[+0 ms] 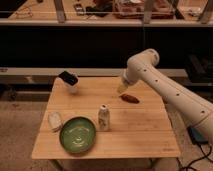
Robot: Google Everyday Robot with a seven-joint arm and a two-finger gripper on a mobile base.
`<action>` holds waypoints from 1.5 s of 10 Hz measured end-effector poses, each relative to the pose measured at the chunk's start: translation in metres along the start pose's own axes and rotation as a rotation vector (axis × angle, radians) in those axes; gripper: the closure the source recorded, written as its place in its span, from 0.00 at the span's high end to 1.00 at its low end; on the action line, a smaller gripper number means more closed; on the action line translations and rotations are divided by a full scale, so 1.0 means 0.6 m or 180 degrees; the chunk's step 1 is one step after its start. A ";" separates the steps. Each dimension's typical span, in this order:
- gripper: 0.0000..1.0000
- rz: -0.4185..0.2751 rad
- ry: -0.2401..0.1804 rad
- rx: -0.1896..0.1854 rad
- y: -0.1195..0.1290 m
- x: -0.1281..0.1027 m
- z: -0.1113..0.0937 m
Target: Place the pepper in the ceramic bowl
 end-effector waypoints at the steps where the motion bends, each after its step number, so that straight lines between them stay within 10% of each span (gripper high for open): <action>1: 0.64 0.0034 -0.0055 0.0057 0.000 -0.003 0.026; 9: 0.64 0.0074 -0.0106 0.0089 0.002 -0.011 0.037; 12: 0.64 0.0238 -0.0572 -0.0014 0.051 -0.111 0.084; 15: 0.64 0.0424 -0.0647 0.0007 0.087 -0.152 0.129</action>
